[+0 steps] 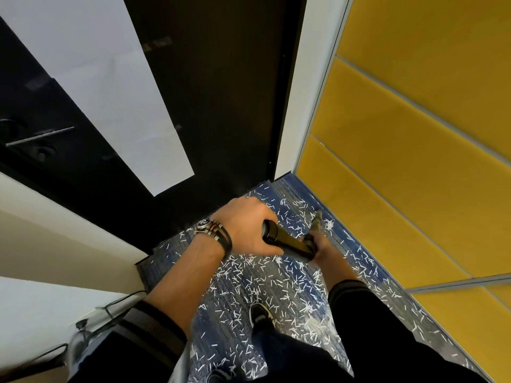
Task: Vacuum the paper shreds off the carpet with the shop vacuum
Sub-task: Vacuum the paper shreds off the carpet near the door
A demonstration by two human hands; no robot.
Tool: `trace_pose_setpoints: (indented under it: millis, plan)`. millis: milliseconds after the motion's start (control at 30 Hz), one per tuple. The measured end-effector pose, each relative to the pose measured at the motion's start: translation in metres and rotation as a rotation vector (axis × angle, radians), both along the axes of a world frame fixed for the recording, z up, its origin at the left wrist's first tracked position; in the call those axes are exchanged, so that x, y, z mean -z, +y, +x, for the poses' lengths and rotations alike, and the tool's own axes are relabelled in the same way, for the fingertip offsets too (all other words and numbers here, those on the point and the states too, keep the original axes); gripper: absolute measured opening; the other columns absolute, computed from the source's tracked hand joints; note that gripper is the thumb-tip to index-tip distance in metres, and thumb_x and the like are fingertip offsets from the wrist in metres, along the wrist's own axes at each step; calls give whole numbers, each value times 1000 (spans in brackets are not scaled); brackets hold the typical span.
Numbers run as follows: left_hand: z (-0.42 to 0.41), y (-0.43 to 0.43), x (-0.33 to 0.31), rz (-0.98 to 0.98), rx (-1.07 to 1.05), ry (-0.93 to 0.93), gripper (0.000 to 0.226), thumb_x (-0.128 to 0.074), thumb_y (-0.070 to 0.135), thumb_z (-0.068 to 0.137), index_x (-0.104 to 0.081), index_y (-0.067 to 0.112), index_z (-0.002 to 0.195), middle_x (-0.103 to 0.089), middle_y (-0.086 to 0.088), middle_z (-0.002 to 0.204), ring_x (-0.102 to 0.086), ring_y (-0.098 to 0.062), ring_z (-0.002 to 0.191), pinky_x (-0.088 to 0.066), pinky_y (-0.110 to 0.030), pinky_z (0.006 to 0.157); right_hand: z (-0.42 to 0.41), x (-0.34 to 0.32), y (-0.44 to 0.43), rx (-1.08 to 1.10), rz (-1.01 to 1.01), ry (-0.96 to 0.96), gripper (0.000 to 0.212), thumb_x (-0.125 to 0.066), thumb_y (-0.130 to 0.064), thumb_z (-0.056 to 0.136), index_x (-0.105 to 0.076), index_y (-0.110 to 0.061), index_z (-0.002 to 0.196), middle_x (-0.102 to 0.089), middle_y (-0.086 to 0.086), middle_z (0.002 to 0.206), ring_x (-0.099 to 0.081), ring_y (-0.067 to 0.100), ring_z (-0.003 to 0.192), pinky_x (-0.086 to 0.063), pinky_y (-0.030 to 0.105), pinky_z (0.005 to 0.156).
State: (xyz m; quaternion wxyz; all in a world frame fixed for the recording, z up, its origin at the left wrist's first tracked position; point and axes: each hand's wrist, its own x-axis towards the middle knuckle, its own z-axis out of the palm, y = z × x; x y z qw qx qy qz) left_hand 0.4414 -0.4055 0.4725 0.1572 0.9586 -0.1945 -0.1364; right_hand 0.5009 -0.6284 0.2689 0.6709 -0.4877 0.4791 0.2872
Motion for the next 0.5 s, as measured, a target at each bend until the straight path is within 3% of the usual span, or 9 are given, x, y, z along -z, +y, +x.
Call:
trace_pose_setpoints:
  millis: [200,267,333,433,500]
  plan:
    - [-5,9,14,-54,-11,54,42,-75,72,78,-74,33,95,-63,16,75,-57,-2,72,-58,-35,71,-18,5,-10,53,-1,3,38,-46,-52,98,-41,-16,89,-50,4,66,-54,21,59,-56,46,89]
    - [-12,9,20,-54,-9,80,45,-74,73,78,-73,33,97,-65,15,79,-60,-3,77,-59,-36,74,-26,5,-13,55,9,6,33,-43,-46,101,-39,-15,89,-48,5,66,-54,21,53,-61,49,64]
    - [-17,9,22,-52,-6,89,45,-75,72,78,-74,32,99,-65,15,82,-60,-5,80,-59,-36,75,-31,5,-13,66,25,11,29,-41,-39,103,-39,-15,88,-48,6,68,-56,21,45,-55,41,42]
    - [-21,13,13,-40,-9,59,43,-76,71,79,-74,31,97,-65,13,79,-61,-6,78,-58,-36,74,-35,0,-7,54,18,0,24,-41,-36,103,-40,-15,93,-49,6,70,-55,23,55,-57,43,45]
    - [-19,16,3,-36,1,40,42,-76,69,79,-74,31,97,-65,13,79,-61,-6,78,-58,-35,73,-37,-1,-5,31,-6,-9,24,-42,-37,103,-40,-15,96,-52,6,71,-56,24,63,-60,48,58]
